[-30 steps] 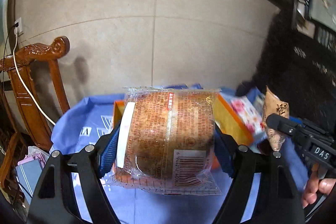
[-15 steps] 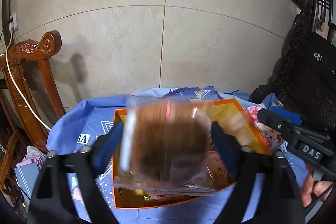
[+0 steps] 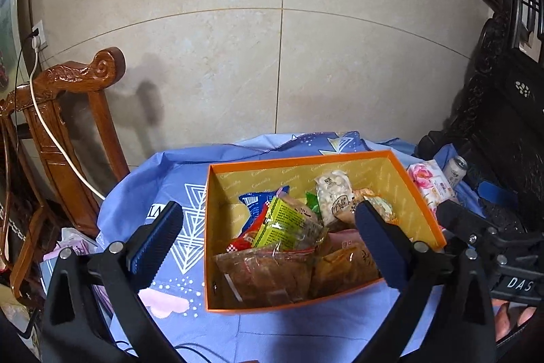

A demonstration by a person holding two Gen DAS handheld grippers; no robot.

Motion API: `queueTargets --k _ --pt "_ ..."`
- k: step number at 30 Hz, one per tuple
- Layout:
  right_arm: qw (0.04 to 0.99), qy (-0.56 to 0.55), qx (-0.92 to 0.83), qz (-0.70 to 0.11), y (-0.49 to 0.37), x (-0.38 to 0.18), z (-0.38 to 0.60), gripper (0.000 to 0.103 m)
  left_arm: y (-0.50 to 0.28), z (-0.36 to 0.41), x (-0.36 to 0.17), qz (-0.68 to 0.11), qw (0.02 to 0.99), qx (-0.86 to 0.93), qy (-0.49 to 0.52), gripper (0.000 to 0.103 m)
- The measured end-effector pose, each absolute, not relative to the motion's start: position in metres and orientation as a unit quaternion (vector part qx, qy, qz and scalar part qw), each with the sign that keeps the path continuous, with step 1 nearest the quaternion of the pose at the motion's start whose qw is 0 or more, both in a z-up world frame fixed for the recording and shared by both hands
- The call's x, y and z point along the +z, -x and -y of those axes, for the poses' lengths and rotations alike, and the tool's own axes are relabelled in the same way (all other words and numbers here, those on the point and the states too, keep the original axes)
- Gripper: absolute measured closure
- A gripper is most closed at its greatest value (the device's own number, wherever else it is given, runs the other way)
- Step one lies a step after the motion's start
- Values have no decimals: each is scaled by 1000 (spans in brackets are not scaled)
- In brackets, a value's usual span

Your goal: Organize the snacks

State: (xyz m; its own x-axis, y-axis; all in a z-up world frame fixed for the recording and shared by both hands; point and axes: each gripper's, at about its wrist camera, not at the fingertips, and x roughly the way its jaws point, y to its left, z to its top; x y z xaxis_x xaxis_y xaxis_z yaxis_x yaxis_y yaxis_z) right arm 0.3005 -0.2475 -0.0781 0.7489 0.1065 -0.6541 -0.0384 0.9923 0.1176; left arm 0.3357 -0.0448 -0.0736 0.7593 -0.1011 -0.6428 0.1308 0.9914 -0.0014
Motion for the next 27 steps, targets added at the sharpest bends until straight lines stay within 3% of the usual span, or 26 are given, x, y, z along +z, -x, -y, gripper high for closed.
queueTargets --k 27 --pt "929 -45 35 -365 -288 -84 244 3 -319 45 -73 -337 940 -48 -37 4"
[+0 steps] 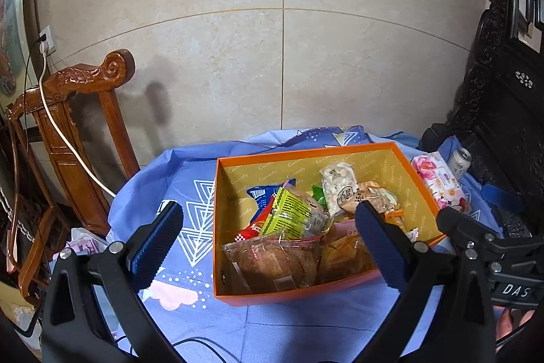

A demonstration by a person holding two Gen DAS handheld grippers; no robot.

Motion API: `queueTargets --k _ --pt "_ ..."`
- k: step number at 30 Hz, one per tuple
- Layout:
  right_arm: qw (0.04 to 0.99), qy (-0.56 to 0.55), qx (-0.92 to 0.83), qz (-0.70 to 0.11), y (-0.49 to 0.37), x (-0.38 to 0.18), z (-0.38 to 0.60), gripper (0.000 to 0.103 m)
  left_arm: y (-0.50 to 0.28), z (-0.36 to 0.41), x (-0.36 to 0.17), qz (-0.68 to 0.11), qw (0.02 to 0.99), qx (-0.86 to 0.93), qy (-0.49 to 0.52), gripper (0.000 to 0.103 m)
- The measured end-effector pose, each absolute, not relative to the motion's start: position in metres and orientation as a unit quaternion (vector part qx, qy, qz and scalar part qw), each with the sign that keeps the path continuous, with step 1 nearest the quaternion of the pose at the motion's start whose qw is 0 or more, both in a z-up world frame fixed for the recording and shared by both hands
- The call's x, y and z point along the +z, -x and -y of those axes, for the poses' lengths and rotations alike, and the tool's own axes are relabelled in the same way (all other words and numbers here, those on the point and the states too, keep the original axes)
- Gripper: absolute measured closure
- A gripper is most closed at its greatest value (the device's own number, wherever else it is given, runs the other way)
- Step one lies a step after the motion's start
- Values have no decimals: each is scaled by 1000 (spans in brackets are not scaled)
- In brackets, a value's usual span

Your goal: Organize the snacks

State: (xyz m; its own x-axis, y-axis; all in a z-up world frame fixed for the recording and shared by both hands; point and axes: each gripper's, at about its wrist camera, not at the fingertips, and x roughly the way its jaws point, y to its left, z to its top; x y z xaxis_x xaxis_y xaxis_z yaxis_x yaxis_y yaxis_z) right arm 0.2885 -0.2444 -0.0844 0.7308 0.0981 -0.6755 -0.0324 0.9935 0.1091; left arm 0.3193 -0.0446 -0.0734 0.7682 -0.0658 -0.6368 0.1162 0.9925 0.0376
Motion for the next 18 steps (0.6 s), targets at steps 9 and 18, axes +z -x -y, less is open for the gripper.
queueTargets --k 9,18 --pt "929 -45 35 -365 -288 -86 245 3 -318 47 -74 -337 940 -41 -41 4" --pt "929 -44 36 -366 -289 -86 243 3 -321 39 -70 -341 939 -34 -25 4"
